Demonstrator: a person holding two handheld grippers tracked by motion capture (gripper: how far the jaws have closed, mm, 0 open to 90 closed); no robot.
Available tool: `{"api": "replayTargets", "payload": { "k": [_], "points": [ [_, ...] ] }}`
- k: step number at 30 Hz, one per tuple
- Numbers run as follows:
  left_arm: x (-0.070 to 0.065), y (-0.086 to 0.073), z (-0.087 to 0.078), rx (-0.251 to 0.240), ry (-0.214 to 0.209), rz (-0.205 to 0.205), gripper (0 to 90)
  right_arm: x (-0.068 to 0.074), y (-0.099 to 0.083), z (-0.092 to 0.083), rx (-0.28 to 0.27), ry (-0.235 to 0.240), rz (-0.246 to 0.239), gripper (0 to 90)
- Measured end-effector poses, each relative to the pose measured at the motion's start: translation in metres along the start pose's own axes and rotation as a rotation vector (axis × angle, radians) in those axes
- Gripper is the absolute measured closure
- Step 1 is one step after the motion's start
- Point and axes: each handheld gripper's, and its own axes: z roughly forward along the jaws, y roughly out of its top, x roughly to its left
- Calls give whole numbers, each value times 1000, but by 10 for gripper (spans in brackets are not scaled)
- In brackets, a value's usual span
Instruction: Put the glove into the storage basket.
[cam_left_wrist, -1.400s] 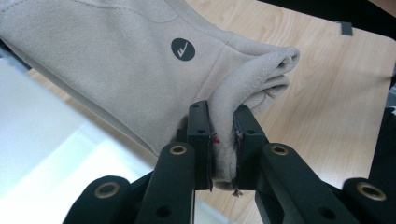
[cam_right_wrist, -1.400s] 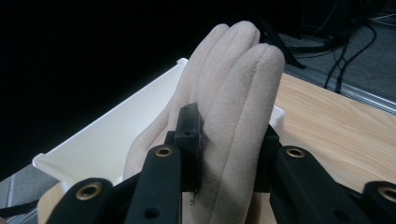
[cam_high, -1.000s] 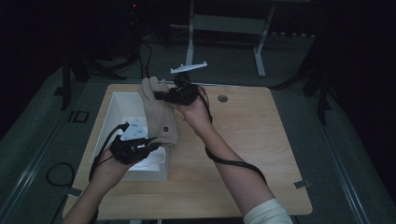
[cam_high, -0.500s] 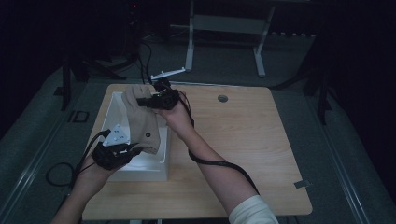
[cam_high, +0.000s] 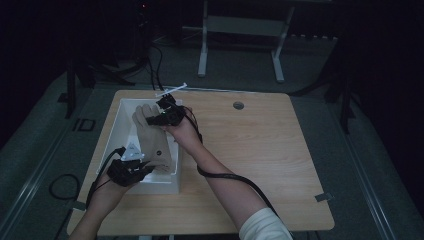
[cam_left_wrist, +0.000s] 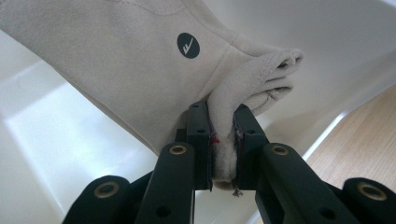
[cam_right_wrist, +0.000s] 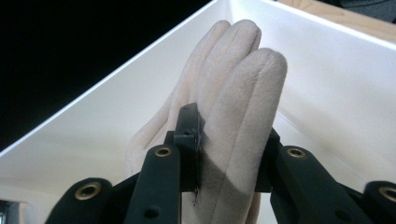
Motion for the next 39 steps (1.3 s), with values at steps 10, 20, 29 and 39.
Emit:
{"api": "replayTargets", "payload": {
  "k": [10,20,29,39],
  "points": [
    [7,-3,14,18,-7,-21,808,2,2,13,59,-67,-17,682],
    [9,-3,20,45,19,-84,590,-4,2,14,104,-83,-5,420],
    [9,3,6,-65,49,-172,209,1,-2,-1,62,-6,-26,222],
    [-2,19,-13,-203,36,-208,78,7,-14,-36,6,53,-96,183]
  ]
}}
